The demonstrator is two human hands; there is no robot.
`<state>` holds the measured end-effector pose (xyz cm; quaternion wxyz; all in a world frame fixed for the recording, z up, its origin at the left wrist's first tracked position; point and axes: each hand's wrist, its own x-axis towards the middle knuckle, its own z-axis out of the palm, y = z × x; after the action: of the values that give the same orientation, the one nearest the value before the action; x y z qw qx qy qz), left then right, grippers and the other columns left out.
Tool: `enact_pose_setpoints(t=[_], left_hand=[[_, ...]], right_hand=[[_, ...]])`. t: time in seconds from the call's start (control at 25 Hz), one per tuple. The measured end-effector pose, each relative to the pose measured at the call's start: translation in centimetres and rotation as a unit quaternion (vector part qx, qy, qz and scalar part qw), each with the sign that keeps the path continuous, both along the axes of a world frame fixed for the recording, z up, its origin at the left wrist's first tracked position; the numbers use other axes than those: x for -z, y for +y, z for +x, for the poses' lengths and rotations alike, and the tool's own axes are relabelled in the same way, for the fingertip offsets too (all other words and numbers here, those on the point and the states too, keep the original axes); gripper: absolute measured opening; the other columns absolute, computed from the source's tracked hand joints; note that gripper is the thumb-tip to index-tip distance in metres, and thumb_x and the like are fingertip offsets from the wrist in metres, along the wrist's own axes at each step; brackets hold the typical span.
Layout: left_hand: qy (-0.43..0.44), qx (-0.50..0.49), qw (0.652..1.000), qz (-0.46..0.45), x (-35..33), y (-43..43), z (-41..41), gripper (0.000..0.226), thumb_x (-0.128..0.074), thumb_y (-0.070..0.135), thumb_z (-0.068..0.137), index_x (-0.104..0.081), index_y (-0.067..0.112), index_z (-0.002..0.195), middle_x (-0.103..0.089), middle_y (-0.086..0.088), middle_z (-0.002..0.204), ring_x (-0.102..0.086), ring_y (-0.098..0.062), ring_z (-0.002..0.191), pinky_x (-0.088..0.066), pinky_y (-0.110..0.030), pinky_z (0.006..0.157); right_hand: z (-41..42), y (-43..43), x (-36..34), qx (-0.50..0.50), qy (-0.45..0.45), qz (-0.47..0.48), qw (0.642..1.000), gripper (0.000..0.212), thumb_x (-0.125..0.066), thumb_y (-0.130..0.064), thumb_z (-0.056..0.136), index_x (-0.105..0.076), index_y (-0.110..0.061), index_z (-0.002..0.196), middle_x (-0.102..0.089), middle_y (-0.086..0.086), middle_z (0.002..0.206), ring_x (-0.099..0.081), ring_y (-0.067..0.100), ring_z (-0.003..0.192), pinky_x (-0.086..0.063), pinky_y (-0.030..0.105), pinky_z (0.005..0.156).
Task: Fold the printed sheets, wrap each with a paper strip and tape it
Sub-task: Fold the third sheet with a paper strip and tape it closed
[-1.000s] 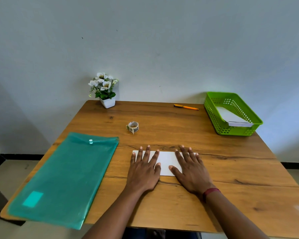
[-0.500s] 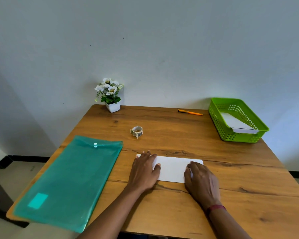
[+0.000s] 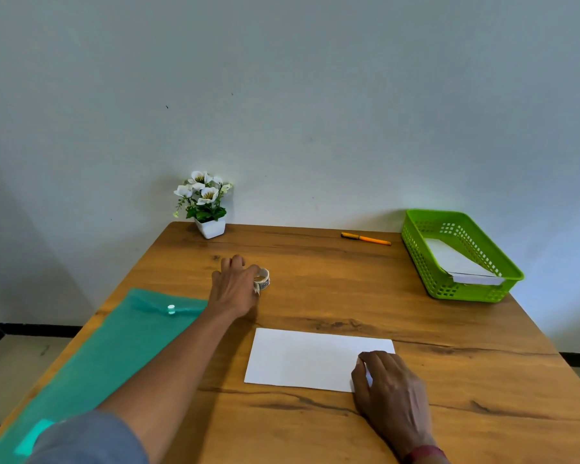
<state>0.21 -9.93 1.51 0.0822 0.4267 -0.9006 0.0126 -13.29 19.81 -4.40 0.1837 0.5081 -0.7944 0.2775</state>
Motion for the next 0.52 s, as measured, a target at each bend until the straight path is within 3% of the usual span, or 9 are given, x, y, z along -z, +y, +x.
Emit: enact_pose_setpoints(t=[0.12, 0.24, 0.4, 0.52], left_hand=[[-0.048, 0.005, 0.999, 0.014, 0.9, -1.4, -0.7, 0.048, -0.065, 0.04, 0.092, -0.052, 0.035, 0.138, -0.045, -0.004, 0.135, -0.035, -0.025, 0.126, -0.038, -0.042, 0.098], [-0.017, 0.016, 0.999, 0.026, 1.9, -1.8, -1.0, 0.042, -0.058, 0.046, 0.095, -0.056, 0.033, 0.135, -0.051, -0.001, 0.126, -0.041, -0.021, 0.119, -0.041, -0.036, 0.094], [0.092, 0.032, 0.994, 0.04, 2.0, -0.3, -1.6, 0.036, -0.063, 0.037, 0.093, -0.063, 0.028, 0.128, -0.055, 0.001, 0.115, -0.048, -0.016, 0.108, -0.045, -0.029, 0.089], [0.262, -0.004, 0.957, 0.124, 0.9, 3.3, -2.6, 0.025, -0.071, 0.032, 0.087, -0.071, 0.021, 0.109, -0.058, 0.001, 0.108, -0.054, -0.012, 0.094, -0.044, -0.023, 0.072]], right_hand=[[-0.1, 0.0, 0.0, -0.003, -0.014, 0.02, 1.0, 0.009, -0.077, -0.017, 0.077, -0.069, -0.017, 0.082, -0.069, -0.001, 0.077, -0.062, 0.017, 0.066, -0.051, 0.03, 0.047], [-0.1, -0.1, 0.0, -0.006, -0.014, 0.028, 0.999, 0.01, -0.078, -0.018, 0.077, -0.07, -0.018, 0.082, -0.07, -0.001, 0.077, -0.063, 0.016, 0.066, -0.053, 0.03, 0.047], [-0.2, -0.1, 0.2, -0.007, -0.011, 0.022, 1.0, 0.008, -0.077, -0.016, 0.077, -0.07, -0.016, 0.08, -0.069, 0.0, 0.075, -0.063, 0.018, 0.066, -0.053, 0.032, 0.048], [-0.4, -0.1, 0.6, -0.012, -0.006, 0.005, 1.0, 0.004, -0.073, -0.017, 0.081, -0.07, -0.015, 0.081, -0.068, 0.001, 0.077, -0.064, 0.02, 0.069, -0.053, 0.034, 0.051]])
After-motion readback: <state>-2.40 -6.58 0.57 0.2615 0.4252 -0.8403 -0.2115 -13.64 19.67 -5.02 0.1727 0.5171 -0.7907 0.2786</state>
